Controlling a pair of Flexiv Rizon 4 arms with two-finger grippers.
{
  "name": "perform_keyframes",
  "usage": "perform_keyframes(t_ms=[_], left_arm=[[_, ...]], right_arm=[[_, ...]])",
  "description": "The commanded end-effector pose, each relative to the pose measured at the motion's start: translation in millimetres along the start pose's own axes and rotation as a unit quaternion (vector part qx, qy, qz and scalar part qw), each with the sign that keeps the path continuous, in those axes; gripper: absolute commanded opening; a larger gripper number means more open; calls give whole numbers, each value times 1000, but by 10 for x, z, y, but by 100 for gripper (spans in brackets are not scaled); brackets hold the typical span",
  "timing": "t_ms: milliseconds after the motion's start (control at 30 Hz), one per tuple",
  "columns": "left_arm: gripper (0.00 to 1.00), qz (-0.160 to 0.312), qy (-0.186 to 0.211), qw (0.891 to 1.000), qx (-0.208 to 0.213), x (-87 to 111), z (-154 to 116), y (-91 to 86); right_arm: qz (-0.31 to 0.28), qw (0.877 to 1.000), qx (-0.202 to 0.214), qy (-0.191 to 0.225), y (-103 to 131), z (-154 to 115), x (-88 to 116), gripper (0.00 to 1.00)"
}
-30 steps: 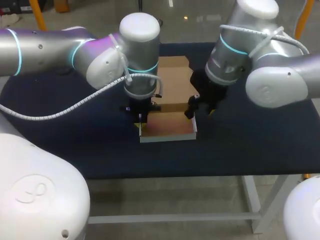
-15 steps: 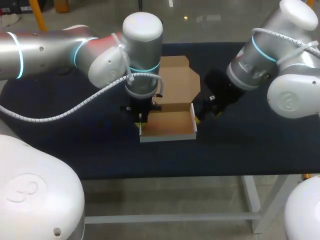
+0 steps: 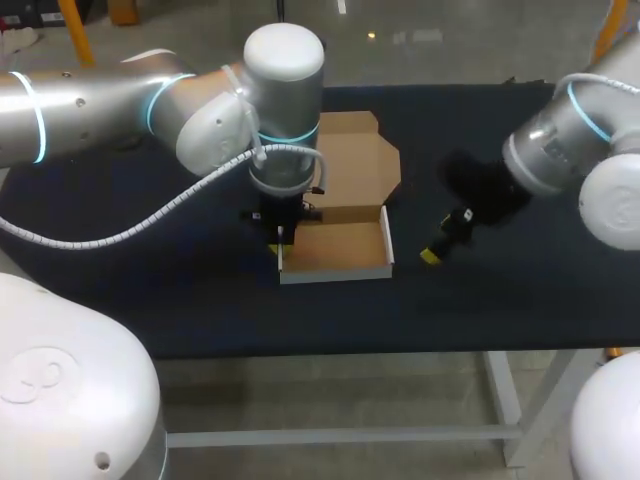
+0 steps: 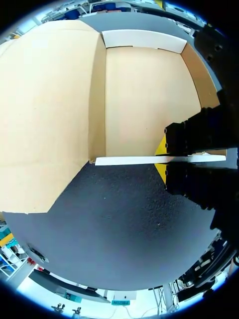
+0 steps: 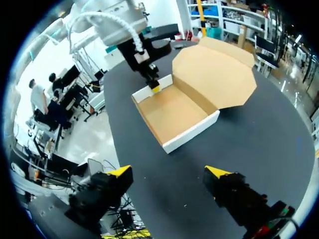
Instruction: Assemble the packaging by folding the flat box into shape, placing the metal phone stand inside, and closing the box properly
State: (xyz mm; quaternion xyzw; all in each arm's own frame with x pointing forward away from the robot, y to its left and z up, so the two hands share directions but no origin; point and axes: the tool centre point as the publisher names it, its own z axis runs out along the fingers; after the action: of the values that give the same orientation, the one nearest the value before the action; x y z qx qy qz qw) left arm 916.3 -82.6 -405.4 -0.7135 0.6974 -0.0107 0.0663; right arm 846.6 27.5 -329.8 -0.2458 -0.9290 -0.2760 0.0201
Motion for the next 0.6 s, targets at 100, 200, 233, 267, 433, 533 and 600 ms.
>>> perform_keyframes(t_ms=[100, 200, 233, 267, 433, 533, 600], left_arm=[[0, 6, -17, 1000, -1, 5, 21, -22], [0, 8, -26, 1000, 0, 1, 19, -24], [0, 8, -34, 999, 1, -3, 15, -27], [0, 9, -40, 999, 2, -6, 12, -30], [0, 7, -70, 997, 9, -31, -6, -52], [0, 11, -87, 996, 9, -41, -11, -59], [0, 13, -91, 996, 8, -44, -10, -60]], right_arm=[[-59, 997, -48, 27, -233, -201, 89, 100], [-74, 996, -45, 24, -251, -200, 124, 100], [-77, 996, -46, 23, -259, -206, 138, 100], [-82, 995, -45, 20, -267, -210, 149, 100], [-98, 994, -44, 9, -305, -229, 198, 100], [-108, 993, -43, 3, -333, -241, 217, 100], [-112, 993, -46, 4, -348, -250, 226, 100]])
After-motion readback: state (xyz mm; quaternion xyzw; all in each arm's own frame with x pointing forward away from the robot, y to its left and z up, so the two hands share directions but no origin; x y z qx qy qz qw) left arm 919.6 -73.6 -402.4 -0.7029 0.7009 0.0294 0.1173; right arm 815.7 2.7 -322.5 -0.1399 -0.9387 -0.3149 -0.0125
